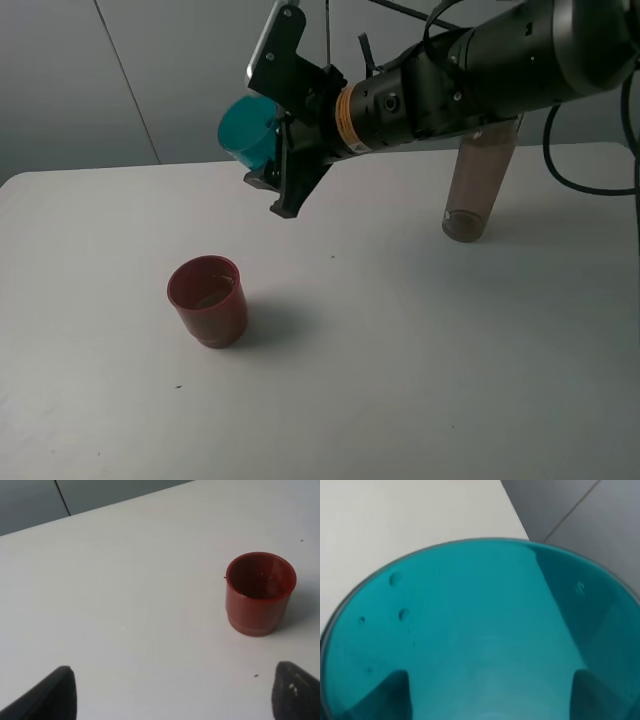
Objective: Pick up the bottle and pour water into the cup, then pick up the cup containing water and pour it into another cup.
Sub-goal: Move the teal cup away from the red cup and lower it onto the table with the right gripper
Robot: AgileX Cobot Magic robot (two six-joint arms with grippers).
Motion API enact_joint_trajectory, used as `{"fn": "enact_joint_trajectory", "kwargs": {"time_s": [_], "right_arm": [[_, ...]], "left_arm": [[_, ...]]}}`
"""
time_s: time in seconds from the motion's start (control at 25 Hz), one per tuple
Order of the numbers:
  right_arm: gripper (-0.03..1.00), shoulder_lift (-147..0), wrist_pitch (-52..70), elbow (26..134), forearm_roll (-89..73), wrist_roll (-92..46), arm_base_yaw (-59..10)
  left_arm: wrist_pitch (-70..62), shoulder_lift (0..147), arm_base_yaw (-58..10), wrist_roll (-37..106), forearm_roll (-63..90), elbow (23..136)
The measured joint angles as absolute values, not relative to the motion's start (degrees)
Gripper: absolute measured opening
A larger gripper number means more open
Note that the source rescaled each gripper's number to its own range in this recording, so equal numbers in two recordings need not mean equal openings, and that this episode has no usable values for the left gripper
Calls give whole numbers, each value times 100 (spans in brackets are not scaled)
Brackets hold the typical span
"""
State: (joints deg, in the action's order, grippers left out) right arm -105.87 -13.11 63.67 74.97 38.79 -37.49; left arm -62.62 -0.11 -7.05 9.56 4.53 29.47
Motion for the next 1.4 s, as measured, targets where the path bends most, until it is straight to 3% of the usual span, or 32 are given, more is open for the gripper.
{"fn": "enact_joint_trajectory", "kwargs": {"time_s": [0.32, 0.64, 0.8, 1.04, 1.4], "right_arm": [[8, -10587, -1351, 6251, 6340, 3648, -3587], [8, -10874, -2049, 5721, 2906, 564, -3513], [8, -11132, -2718, 5319, 1775, -266, -3513], [8, -11690, -3677, 4940, 985, -477, -3513], [5, -12606, -4110, 4901, 801, -493, -3513]], "left_arm": [[-6262, -11, -705, 956, 453, 2947], [-6262, -11, -705, 967, 453, 2947], [-6262, -11, -705, 967, 453, 2947], [-6262, -11, -705, 967, 453, 2947], [-6262, -11, -705, 967, 453, 2947]]}}
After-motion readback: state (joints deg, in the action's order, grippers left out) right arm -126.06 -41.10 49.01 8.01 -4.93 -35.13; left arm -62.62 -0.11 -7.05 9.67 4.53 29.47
